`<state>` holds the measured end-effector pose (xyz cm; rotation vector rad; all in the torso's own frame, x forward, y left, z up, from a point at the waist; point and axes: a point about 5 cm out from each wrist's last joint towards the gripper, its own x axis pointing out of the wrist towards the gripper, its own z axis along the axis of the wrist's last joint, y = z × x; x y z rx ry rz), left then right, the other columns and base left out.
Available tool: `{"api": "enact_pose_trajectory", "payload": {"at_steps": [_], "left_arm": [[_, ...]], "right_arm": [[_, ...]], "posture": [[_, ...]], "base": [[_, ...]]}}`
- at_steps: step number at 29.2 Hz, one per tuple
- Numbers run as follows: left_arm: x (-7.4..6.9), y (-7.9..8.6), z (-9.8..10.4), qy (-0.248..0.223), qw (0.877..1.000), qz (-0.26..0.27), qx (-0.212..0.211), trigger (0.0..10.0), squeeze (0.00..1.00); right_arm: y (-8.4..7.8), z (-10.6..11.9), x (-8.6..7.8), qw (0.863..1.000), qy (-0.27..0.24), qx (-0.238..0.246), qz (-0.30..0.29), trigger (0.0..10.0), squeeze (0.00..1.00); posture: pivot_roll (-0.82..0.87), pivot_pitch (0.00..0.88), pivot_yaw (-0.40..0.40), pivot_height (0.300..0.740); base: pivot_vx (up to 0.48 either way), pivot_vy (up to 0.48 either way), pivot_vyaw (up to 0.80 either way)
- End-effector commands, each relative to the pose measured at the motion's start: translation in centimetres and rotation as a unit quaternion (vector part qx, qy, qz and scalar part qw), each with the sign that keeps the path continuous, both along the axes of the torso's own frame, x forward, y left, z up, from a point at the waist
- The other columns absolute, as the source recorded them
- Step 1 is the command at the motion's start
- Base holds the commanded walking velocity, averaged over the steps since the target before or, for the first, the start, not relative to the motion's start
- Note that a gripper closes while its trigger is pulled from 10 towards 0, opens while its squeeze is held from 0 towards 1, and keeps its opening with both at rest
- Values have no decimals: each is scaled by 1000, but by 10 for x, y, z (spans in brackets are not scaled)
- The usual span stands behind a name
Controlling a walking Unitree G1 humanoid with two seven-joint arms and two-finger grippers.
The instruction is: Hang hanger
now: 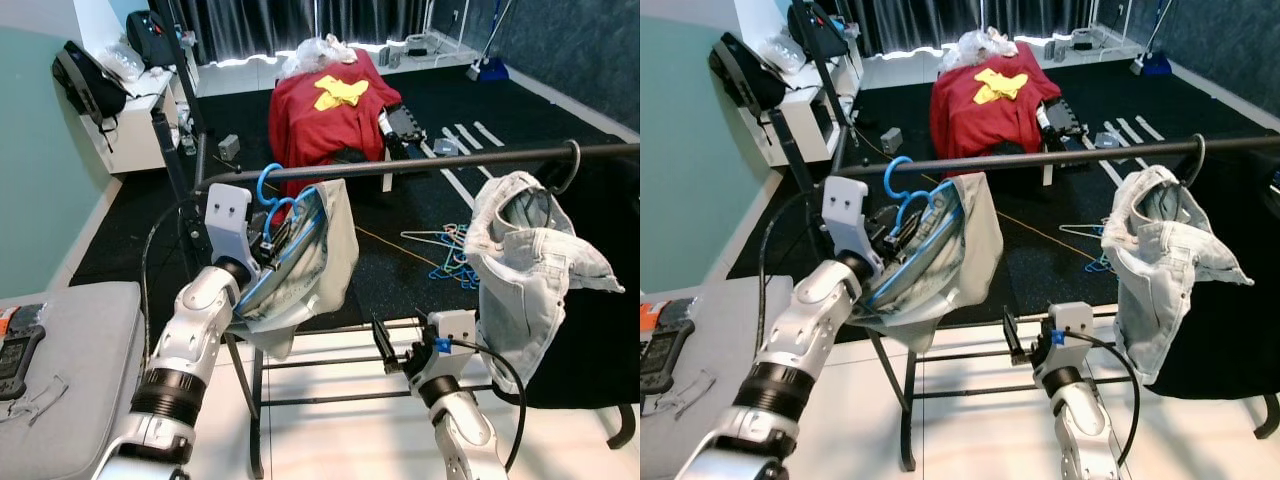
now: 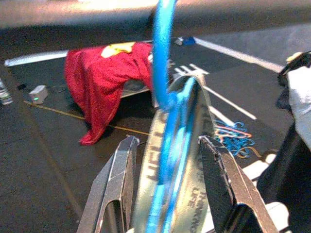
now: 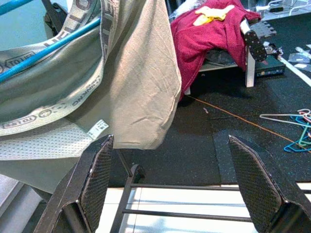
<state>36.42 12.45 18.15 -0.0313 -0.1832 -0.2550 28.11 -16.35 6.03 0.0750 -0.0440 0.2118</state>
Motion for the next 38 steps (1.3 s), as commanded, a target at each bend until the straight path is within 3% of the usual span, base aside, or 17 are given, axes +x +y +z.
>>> {"api": "enact_pose_trajectory", "payload": {"at_steps": [1, 14, 15, 16, 18, 19, 30, 33, 35, 38], "left_arm": [[2, 6, -2, 2, 1000, 15, 6, 10000, 0], [5, 9, -9, 12, 1000, 28, 4, 10000, 0], [6, 9, -10, 16, 1000, 24, 6, 9569, 0], [6, 9, -11, 19, 1000, 23, 9, 2157, 0], [7, 9, -12, 20, 1000, 21, 10, 2157, 0], [7, 9, -12, 21, 1000, 20, 11, 0, 0], [7, 9, -11, 20, 1000, 9, 5, 0, 0], [1, 5, -8, 10, 999, -43, -11, 0, 0], [-11, 4, -2, -23, 992, -117, -33, 0, 0], [-18, 6, 2, -41, 989, -139, -36, 0, 0]], "right_arm": [[3, 2, 0, 1000, -3, 6, 4, 10000, 0], [5, 1, -1, 1000, -1, 7, 5, 10000, 0], [5, 1, -1, 1000, -1, 8, 5, 10000, 0], [5, 0, -1, 1000, -1, 8, 5, 10000, 0], [5, 0, -1, 1000, -1, 8, 5, 10000, 0], [5, 0, 0, 1000, -1, 8, 4, 10000, 0], [4, 0, 1, 1000, -1, 7, 2, 10000, 0], [3, 2, 2, 1000, -4, 7, -1, 10000, 0], [-1, 4, 3, 1000, -7, 6, -6, 10000, 0], [-2, 5, 4, 1000, -9, 5, -7, 10000, 0]], "posture": [[-100, 91, 73, 740], [-94, 99, 75, 740], [-94, 97, 75, 740], [-92, 96, 77, 740], [-92, 96, 77, 740], [-90, 94, 75, 740], [-91, 85, 76, 740], [-99, 73, 80, 740], [-106, 64, 82, 740], [-104, 64, 81, 740]], "base": [[0, 0, 0], [0, 0, 0], [0, 0, 0], [0, 0, 0], [0, 0, 0], [0, 0, 0], [0, 0, 0], [0, 0, 0], [0, 0, 0], [0, 0, 0]]}}
